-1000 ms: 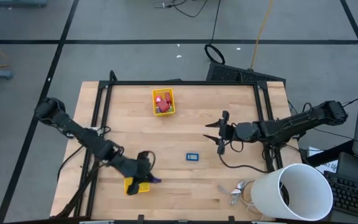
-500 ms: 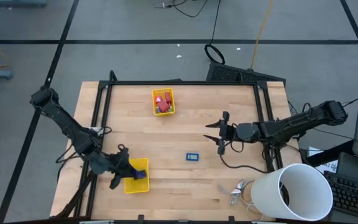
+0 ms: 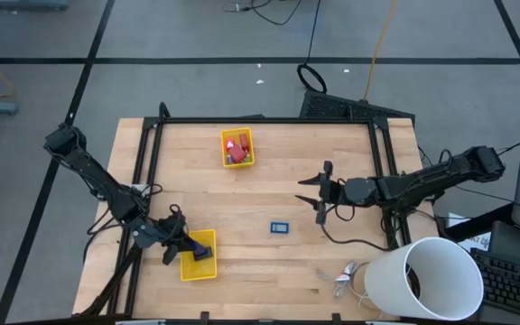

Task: Pick & Place Office items
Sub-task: Put the top blue digital clock into the bottom yellow bin, then put the blue digital clock into the bottom yellow bin

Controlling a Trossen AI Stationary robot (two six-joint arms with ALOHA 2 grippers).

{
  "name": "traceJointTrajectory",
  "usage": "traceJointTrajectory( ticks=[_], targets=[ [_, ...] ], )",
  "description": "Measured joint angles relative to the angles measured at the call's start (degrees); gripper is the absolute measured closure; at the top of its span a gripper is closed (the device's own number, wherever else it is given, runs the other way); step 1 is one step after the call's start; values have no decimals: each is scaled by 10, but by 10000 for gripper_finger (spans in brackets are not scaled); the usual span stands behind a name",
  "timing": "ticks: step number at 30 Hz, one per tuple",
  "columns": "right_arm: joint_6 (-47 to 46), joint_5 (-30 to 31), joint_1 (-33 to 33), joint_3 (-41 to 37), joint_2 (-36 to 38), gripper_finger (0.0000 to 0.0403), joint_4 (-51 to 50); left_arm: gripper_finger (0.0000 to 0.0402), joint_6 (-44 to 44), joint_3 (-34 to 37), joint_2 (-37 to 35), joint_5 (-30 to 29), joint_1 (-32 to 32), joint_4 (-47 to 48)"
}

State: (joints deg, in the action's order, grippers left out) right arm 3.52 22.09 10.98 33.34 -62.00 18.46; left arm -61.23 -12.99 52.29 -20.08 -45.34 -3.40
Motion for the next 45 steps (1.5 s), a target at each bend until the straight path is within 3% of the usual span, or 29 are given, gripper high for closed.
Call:
traceJointTrajectory(
  ticks=[8, 16, 21, 31, 39, 45],
  targets=[
    [-74, -99, 3, 0, -68, 199, 13, 287, -9, 0, 0, 0, 0, -7],
    [-74, -103, 28, 0, -229, 128, 109, 251, 57, -2, -10, 10, 8, -89],
    [-74, -103, 35, 0, -303, 111, 149, 226, 87, -15, -30, 25, 22, -95],
    [-123, -101, 67, 3, -387, 127, 176, 201, 167, -15, -41, 8, 46, -158],
    [-120, -53, 75, 26, -434, 150, 180, 219, 245, -15, -40, -39, 84, -205],
    [-120, -49, 74, 26, -435, 198, 173, 237, 266, -15, -40, -55, 108, -207]
  ],
)
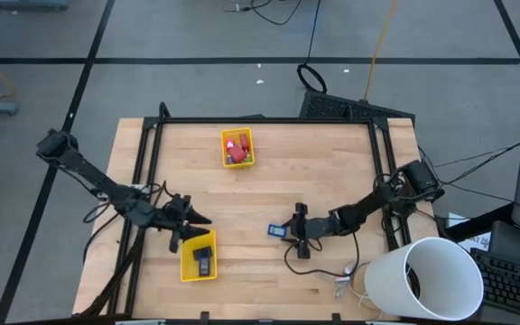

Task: Pick & Place Office items
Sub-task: Put the blue digital clock into the bottom yellow bin

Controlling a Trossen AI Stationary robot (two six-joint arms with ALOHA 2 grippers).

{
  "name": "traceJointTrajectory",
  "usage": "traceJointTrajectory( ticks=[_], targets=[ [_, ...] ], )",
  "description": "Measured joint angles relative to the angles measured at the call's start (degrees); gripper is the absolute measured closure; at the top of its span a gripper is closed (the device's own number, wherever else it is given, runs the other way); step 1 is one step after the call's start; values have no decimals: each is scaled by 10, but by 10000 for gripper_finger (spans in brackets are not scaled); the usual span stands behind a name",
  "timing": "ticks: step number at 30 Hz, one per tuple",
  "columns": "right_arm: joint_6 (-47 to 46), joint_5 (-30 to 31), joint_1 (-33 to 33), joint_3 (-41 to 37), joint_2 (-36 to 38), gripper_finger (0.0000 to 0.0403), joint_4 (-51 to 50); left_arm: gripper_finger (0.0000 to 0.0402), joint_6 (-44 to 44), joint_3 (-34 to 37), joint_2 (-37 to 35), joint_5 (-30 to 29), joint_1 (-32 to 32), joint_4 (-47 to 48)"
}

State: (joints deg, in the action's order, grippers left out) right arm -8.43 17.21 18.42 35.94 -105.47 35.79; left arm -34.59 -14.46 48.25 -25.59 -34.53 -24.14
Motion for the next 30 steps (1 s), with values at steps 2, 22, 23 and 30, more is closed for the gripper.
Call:
traceJointTrajectory(
  ticks=[2, 22, 23, 30],
  targets=[
    [1, 0, -3, 0, 0, 223, -1, 242, 0, 0, 0, 0, 7, 0],
    [221, 135, -16, -3, 154, 252, -48, 241, 18, 0, 18, -34, 84, -41],
    [236, 140, -17, -2, 164, 251, -41, 234, 8, 0, 25, -35, 92, -45],
    [303, 146, -16, 24, 179, 253, -32, 142, -101, 0, 108, -45, 158, -116]
  ],
)
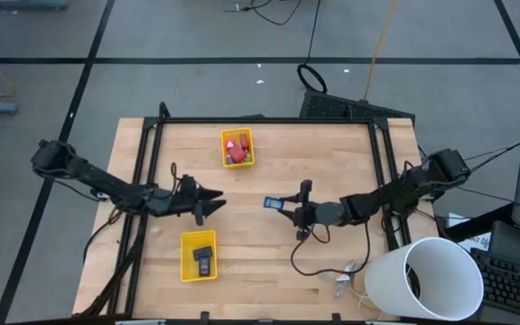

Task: Pick & Place Office items
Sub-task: Put the blue digital clock into the bottom yellow bin

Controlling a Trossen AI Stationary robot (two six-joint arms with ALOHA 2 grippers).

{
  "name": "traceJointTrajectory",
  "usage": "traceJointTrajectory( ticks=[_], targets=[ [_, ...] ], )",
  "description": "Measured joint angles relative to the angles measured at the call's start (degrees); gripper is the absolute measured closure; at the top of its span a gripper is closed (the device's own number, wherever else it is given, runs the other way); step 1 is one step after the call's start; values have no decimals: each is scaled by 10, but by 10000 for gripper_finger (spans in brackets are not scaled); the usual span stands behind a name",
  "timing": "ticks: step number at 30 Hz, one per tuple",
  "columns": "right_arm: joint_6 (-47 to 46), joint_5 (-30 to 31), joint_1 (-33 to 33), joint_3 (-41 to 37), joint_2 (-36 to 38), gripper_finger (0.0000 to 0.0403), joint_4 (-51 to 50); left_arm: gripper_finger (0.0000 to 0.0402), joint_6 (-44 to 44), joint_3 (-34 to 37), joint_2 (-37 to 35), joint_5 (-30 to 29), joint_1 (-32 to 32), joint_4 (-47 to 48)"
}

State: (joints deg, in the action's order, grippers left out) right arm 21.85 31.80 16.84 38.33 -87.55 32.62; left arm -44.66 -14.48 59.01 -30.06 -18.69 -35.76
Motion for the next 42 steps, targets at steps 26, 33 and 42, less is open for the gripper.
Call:
traceJointTrajectory(
  ticks=[26, 33, 42],
  targets=[
    [33, -5, 0, 53, -2, 249, 1, 64, 59, -167, 256, 133, 71, -139],
    [33, -5, 1, 53, -2, 250, -2, 64, 73, -234, 291, 137, 90, -73],
    [45, -4, 1, 53, -2, 251, -3, 64, 48, -241, 293, 218, 108, -67]
  ],
)
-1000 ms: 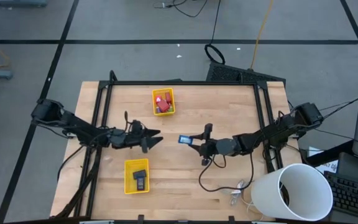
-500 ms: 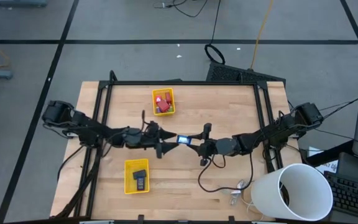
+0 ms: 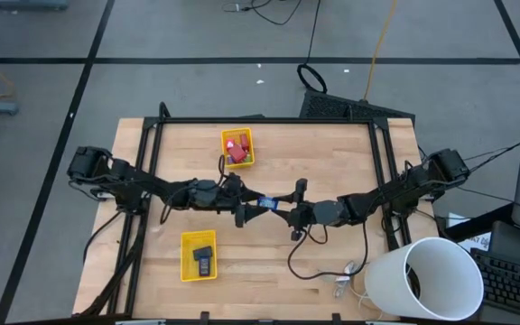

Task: Pick & Place Office items
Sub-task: Put the blue digital clock into the bottom yellow bin

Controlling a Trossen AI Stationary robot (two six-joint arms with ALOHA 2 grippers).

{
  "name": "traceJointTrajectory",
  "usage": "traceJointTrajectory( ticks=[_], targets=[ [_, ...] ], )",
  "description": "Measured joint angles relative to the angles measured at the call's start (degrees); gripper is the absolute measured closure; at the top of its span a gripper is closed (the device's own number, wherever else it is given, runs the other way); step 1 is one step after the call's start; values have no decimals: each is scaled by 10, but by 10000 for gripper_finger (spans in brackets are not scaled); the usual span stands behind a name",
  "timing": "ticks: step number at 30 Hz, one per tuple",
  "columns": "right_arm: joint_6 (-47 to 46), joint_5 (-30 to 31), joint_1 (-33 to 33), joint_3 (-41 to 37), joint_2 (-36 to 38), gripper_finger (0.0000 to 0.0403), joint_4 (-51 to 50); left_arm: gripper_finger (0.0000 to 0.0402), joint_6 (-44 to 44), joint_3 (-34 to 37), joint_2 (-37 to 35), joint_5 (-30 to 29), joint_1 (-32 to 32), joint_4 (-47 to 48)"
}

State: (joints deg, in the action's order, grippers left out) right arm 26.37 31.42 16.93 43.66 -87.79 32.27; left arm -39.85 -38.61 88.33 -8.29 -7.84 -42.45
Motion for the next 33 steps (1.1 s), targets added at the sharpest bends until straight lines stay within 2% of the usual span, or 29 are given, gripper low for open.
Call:
traceJointTrajectory(
  ticks=[3, 6, 15, 20, 27, 33],
  targets=[
    [0, 0, -1, 0, 0, 248, 0, 66, -8, 0, 0, 10, -1, 13],
    [0, 0, -1, 0, 0, 251, 0, 85, -9, 0, 0, 10, -2, 17],
    [-1, 0, -1, 0, 0, 248, 0, 199, -10, 0, 0, 10, 3, 20],
    [-1, 0, 0, 0, 0, 250, 1, 254, -9, 0, 0, 35, 10, 21],
    [1, 1, 0, 0, 1, 234, 4, 337, -13, 1, 0, 36, 22, 25],
    [-44, 30, 23, 1, 10, 222, -4, 344, 31, 2, -25, 68, 27, 38]
  ],
)
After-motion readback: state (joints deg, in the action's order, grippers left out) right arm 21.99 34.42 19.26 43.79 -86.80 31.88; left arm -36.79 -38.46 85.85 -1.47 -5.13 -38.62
